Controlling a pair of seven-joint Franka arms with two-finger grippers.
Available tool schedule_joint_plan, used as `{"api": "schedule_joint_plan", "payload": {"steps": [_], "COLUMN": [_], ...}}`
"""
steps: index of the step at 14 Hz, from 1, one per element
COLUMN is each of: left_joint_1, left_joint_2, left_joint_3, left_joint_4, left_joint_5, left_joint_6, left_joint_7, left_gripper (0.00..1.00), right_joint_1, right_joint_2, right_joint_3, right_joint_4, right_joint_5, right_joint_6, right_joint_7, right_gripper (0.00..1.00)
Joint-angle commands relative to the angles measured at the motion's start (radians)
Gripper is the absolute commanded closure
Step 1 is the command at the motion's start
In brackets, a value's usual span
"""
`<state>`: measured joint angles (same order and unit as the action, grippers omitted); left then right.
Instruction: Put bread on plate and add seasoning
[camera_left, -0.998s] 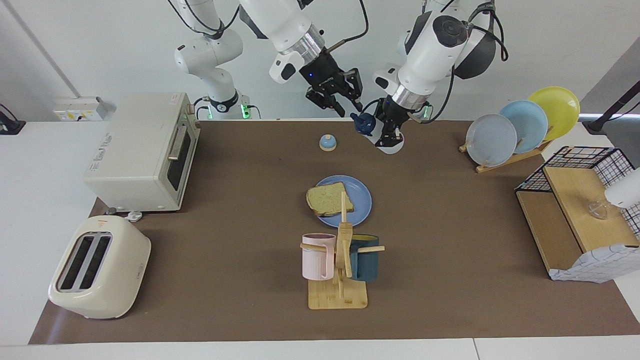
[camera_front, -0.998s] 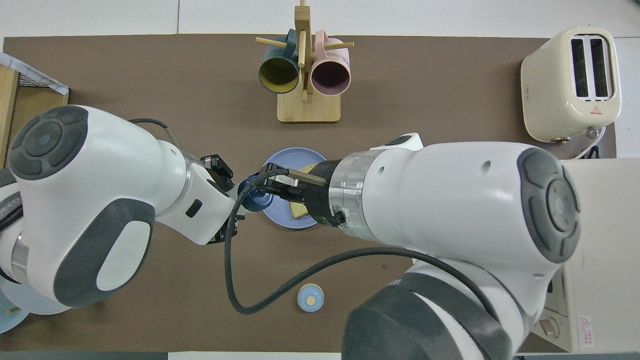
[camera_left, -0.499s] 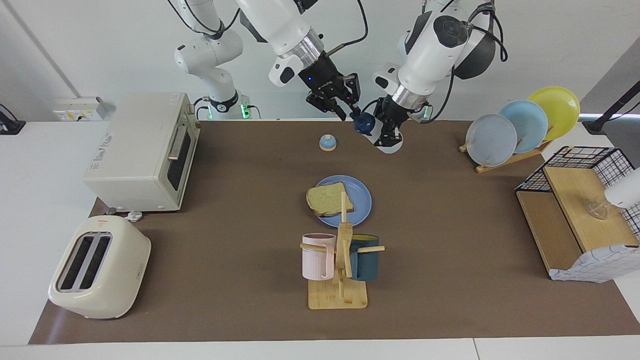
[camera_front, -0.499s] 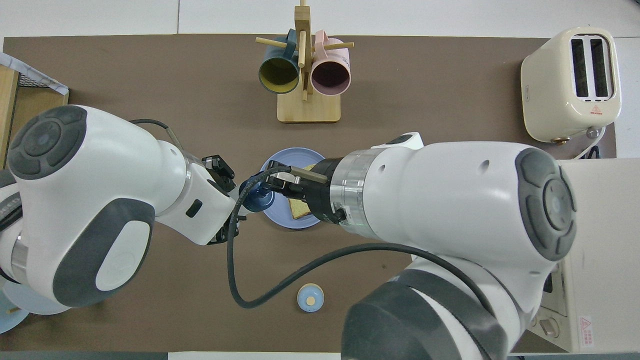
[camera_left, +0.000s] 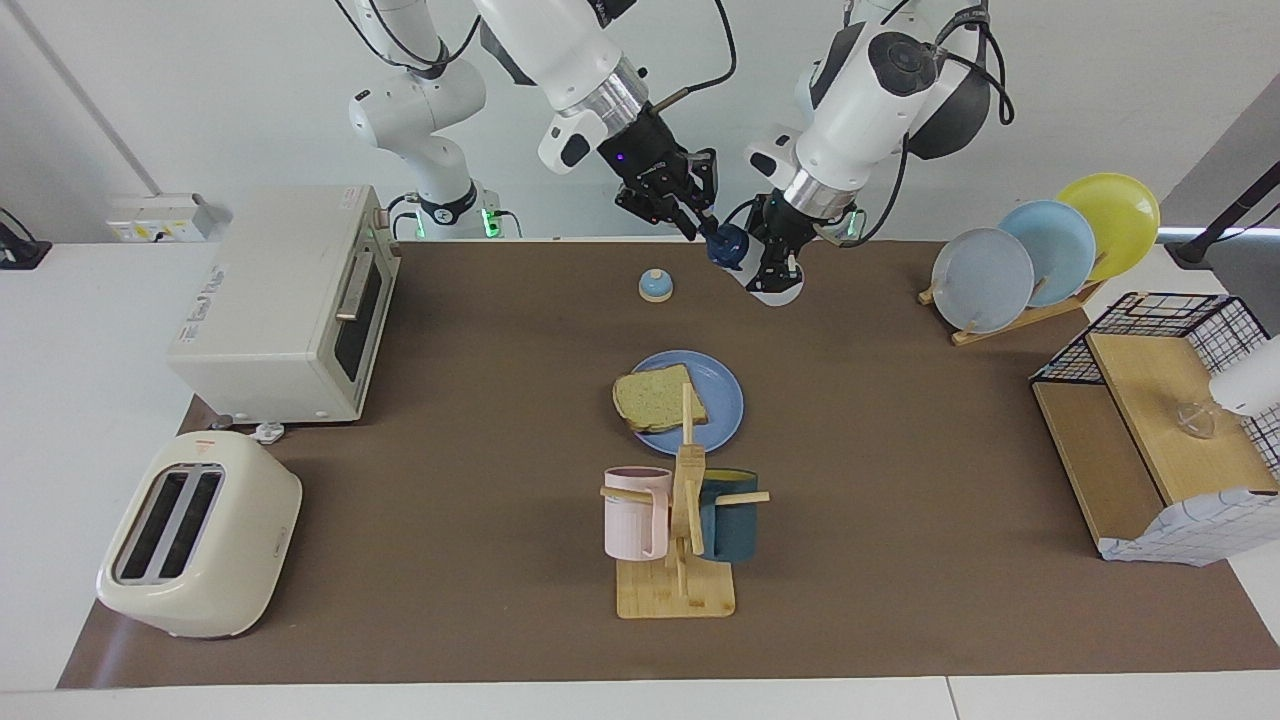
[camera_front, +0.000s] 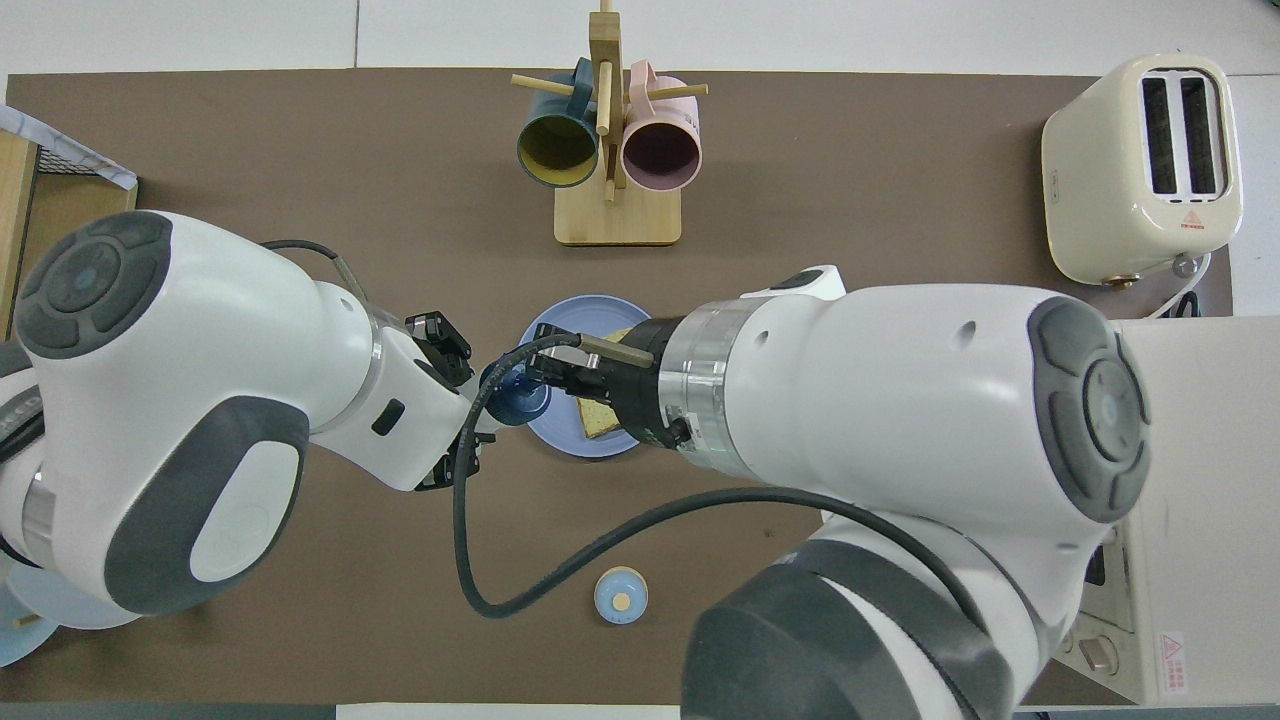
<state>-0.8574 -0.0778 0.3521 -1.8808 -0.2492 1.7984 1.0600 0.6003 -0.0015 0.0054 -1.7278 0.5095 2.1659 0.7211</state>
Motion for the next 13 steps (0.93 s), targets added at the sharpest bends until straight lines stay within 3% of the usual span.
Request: {"api": "schedule_joint_plan", "payload": {"steps": [1,2,10,13], "left_joint_1": [0.000,0.000,0.000,0.000], "left_joint_2": [-0.037,-0.037,-0.039,-0.039], "left_joint_3": [0.004,0.004,0.005,0.005], "left_joint_4": [-0.032,-0.032,-0.037,-0.037], "left_joint_5": [-0.016,-0.016,-0.024,-0.024], "left_joint_6": [-0.001,-0.001,-0.001,-0.001], "left_joint_7": [0.017,0.017,0.015,0.014], "left_gripper": [1.00,1.00,1.00,1.00], "right_joint_1": [-0.005,-0.007,-0.023,-0.065], "right_joint_2": [-0.008,-0.008,-0.008,-0.014], "right_joint_3": [0.002,0.002,-0.001,-0.001], "right_joint_4": [-0.012,-0.013,-0.036,-0.055], "right_joint_5": [-0.014,-0.014,0.009,0.099], "right_joint_6": [0.015,0.015,0.077,0.078], "right_joint_7": [0.004,0.007,0.129,0.149], "right_gripper": [0.96,1.00,1.00,1.00]}}
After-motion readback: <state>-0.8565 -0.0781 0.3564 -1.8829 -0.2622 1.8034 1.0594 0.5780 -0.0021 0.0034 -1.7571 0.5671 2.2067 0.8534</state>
